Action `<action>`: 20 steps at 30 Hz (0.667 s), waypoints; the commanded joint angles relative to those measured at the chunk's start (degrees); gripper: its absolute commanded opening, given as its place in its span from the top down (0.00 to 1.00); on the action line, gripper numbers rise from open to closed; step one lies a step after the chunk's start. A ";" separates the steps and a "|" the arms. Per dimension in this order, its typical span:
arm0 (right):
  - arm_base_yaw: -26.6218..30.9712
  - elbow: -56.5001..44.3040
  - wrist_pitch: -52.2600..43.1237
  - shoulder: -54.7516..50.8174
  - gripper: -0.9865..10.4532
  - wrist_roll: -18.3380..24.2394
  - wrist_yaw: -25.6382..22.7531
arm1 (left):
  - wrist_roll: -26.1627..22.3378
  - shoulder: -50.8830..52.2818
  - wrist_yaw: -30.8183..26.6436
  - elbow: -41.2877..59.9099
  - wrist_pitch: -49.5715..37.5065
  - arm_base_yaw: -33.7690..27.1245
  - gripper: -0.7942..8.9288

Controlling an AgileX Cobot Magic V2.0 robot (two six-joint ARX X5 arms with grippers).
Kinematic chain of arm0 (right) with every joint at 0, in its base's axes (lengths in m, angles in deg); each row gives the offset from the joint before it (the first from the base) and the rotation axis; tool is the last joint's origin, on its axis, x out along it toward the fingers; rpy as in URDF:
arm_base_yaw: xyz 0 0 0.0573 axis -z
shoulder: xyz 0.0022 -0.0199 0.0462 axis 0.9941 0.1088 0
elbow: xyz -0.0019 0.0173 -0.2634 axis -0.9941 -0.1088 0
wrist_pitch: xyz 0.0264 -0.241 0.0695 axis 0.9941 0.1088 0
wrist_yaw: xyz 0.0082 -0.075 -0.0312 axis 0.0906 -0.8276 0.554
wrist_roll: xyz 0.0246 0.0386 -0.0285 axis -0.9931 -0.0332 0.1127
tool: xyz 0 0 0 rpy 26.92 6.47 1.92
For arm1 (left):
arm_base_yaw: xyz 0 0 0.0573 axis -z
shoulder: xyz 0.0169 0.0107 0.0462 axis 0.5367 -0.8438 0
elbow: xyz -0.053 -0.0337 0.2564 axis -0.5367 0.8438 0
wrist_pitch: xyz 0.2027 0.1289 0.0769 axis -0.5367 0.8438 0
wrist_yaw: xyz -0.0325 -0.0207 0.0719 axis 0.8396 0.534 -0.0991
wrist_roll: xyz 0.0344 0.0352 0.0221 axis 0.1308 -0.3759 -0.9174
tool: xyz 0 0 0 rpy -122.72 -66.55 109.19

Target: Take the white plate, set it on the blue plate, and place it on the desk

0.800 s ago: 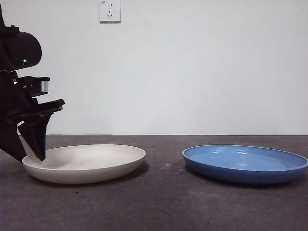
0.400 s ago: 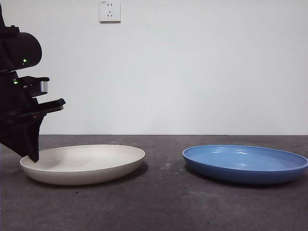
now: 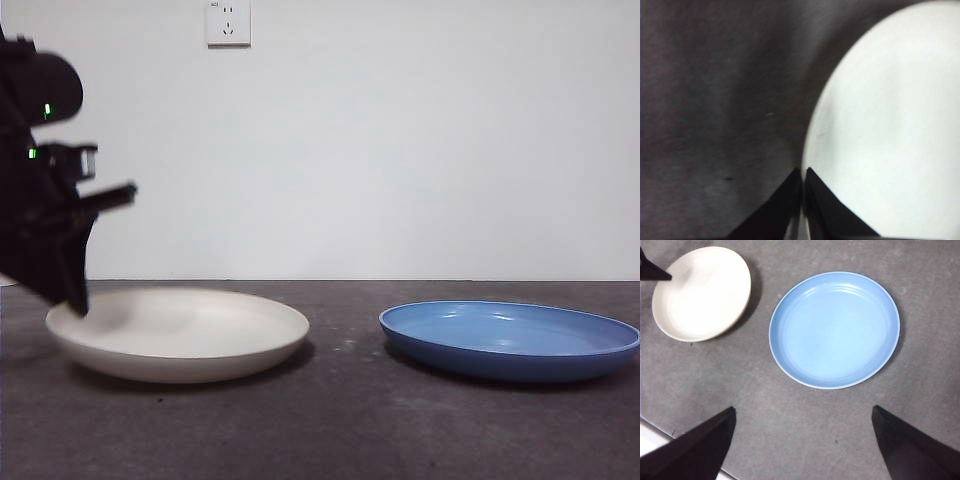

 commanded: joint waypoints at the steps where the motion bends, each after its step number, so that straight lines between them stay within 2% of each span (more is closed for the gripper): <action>1: -0.15 1.18 -0.33 0.26 0.53 -0.59 0.04 | 3.04 3.41 2.03 -2.73 -0.44 0.52 0.91; 9: -0.15 1.18 -0.35 0.24 0.53 -0.63 0.02 | 5.68 6.93 2.14 -10.03 -0.37 7.28 0.91; 20: -0.15 2.64 -0.72 -1.97 0.53 -3.26 -0.11 | 7.39 -3.91 0.81 -23.26 -0.44 18.91 0.91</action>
